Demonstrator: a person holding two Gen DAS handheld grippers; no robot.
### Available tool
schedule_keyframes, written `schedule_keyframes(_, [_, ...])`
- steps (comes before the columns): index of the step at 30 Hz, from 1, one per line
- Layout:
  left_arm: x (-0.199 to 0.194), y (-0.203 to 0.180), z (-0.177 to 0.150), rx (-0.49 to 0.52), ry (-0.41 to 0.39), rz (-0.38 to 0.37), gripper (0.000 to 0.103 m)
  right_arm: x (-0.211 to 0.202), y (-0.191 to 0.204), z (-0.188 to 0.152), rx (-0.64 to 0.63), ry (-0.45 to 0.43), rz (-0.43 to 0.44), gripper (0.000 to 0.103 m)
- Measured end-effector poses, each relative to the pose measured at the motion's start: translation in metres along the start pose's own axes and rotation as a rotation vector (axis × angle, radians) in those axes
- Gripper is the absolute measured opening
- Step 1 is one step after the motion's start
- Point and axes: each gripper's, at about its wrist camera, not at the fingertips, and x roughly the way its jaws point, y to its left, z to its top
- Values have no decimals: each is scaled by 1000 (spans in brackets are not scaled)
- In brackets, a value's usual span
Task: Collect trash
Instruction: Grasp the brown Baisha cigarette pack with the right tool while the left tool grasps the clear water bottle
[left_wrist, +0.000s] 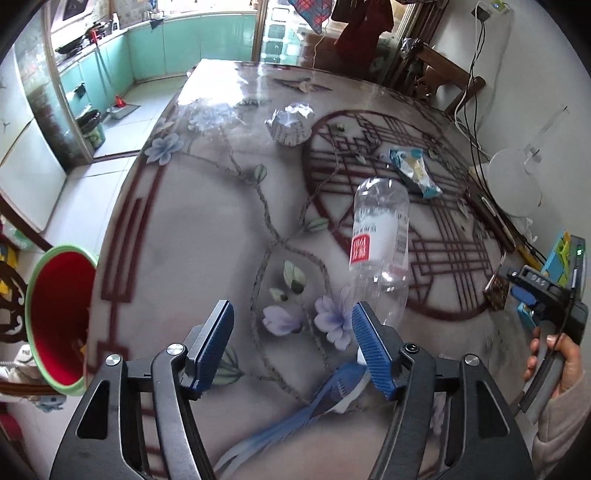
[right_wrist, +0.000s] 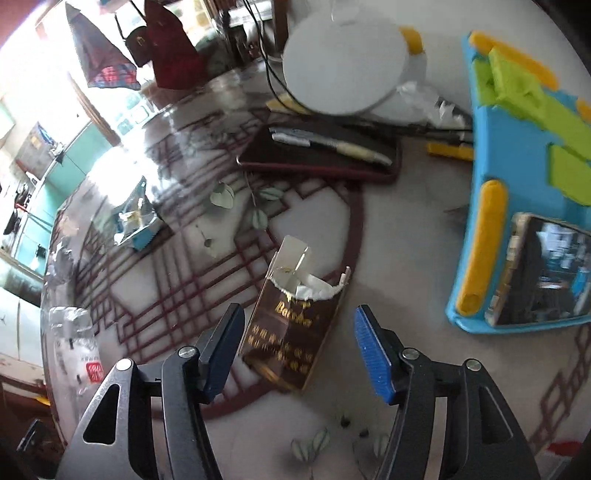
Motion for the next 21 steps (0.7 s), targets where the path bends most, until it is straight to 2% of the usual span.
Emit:
schedule_keyframes(3, [5,-6,11,2,-1,14,68,16,4,1,-15,40,5,61])
schedule_keyframes(7, [17,-20,28,7,5,-8,73,20,10,4,-67,38,41,62])
schedule_keyframes(9, [25,-32,33,31,11,-24,75,21,14,6,-105,48,47,48])
schedule_keyframes(10, [32,-40,36,50,25,-30,75,23,15,6,-115,54,58,46])
schedule_keyframes(17, [74,-83,43,115,96,-75,76,17,29,7,-167,57,98,44])
schedule_keyframes(21, [94,-91,46,134,141,-64,76,8,38,8,-209,37,90,44])
